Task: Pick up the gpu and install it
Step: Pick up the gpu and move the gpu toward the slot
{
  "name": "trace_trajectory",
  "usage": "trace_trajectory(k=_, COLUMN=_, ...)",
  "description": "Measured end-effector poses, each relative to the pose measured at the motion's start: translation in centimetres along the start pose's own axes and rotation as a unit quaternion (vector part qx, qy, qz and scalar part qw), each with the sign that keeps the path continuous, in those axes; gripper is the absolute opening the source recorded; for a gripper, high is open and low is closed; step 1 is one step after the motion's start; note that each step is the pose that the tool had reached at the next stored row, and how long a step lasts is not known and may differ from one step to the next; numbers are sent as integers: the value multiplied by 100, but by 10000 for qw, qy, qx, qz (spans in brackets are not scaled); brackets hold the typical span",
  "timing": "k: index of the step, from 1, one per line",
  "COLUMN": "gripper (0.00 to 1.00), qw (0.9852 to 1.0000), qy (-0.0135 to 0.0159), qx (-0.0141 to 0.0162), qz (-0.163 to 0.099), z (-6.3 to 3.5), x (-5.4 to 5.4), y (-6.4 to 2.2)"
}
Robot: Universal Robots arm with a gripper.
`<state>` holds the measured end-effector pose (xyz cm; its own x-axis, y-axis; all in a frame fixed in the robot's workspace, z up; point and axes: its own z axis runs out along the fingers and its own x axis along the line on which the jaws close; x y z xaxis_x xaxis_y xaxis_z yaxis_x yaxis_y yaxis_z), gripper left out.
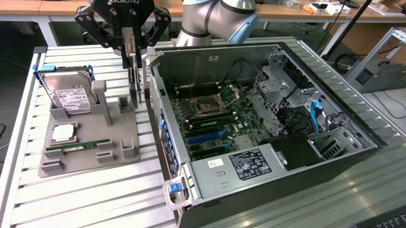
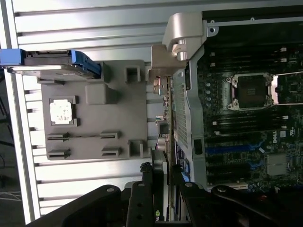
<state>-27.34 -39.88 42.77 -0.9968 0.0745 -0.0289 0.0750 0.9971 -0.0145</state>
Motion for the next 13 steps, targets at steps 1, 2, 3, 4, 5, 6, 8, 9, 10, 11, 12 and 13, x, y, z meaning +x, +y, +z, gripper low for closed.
trace_trajectory(k=1, gripper=27, qw=10000, qy=0, qx=3, qz=0, z=1, x=-5, y=0)
trace_trajectory(k=2, gripper=27, qw=10000, qy=0, qx=5, qz=0, z=1, x=-9, y=0)
trace_trajectory(k=3, gripper=27, qw=10000, qy=-1, qx=9, qz=0, z=2, x=-16, y=0)
trace_trajectory(k=4, gripper=27, qw=10000, qy=-1, qx=12, qz=0, z=2, x=-21, y=-1)
trace_trajectory(k=5, gripper=27, qw=10000, qy=-1, qx=15, qz=-1, z=3, x=-26, y=-1)
trace_trajectory(k=6, gripper=27, qw=10000, qy=-1, qx=20, qz=-1, z=3, x=-35, y=-1)
trace_trajectory(k=8, gripper=27, qw=10000, qy=-2, qx=28, qz=-1, z=5, x=-52, y=-2)
trace_trajectory(k=9, gripper=27, qw=10000, qy=-2, qx=31, qz=-1, z=6, x=-60, y=-3)
trace_trajectory(k=10, gripper=27, qw=10000, qy=-3, qx=34, qz=-1, z=6, x=-65, y=-3)
trace_trajectory(k=11, gripper=27, qw=10000, qy=-3, qx=38, qz=-1, z=7, x=-73, y=-3)
trace_trajectory(k=12, gripper=27, qw=10000, qy=-3, qx=41, qz=-1, z=7, x=-77, y=-3)
trace_trajectory(k=13, gripper=27, qw=10000, qy=-4, qx=46, qz=-1, z=8, x=-87, y=-4)
